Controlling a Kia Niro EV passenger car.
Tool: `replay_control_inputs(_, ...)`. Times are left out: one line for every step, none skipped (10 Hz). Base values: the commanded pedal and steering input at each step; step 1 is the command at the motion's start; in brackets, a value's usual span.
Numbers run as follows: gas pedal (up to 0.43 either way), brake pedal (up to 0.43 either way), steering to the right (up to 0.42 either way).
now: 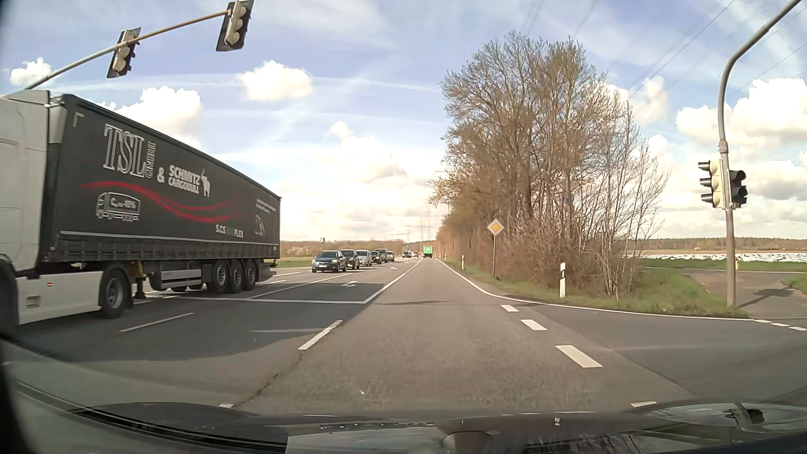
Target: Follow the waypoints while adhering to traffic rules and regulations
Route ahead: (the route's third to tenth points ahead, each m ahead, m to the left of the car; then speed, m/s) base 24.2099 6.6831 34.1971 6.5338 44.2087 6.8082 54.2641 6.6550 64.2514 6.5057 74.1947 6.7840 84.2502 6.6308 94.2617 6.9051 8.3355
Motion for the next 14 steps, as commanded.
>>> replay_control_inputs(0.339,0.0,0.0)
replay_control_inputs(0.339,0.0,-0.001)
replay_control_inputs(0.339,0.0,-0.002)
replay_control_inputs(0.339,0.0,-0.003)
replay_control_inputs(0.339,0.0,-0.003)
replay_control_inputs(0.339,0.0,-0.003)
replay_control_inputs(0.339,0.0,-0.003)
replay_control_inputs(0.339,0.0,-0.003)
replay_control_inputs(0.339,0.0,-0.003)
replay_control_inputs(0.339,0.0,-0.003)
replay_control_inputs(0.339,0.0,-0.002)
replay_control_inputs(0.339,0.0,-0.003)
replay_control_inputs(0.339,0.0,-0.003)
replay_control_inputs(0.339,0.0,-0.003)
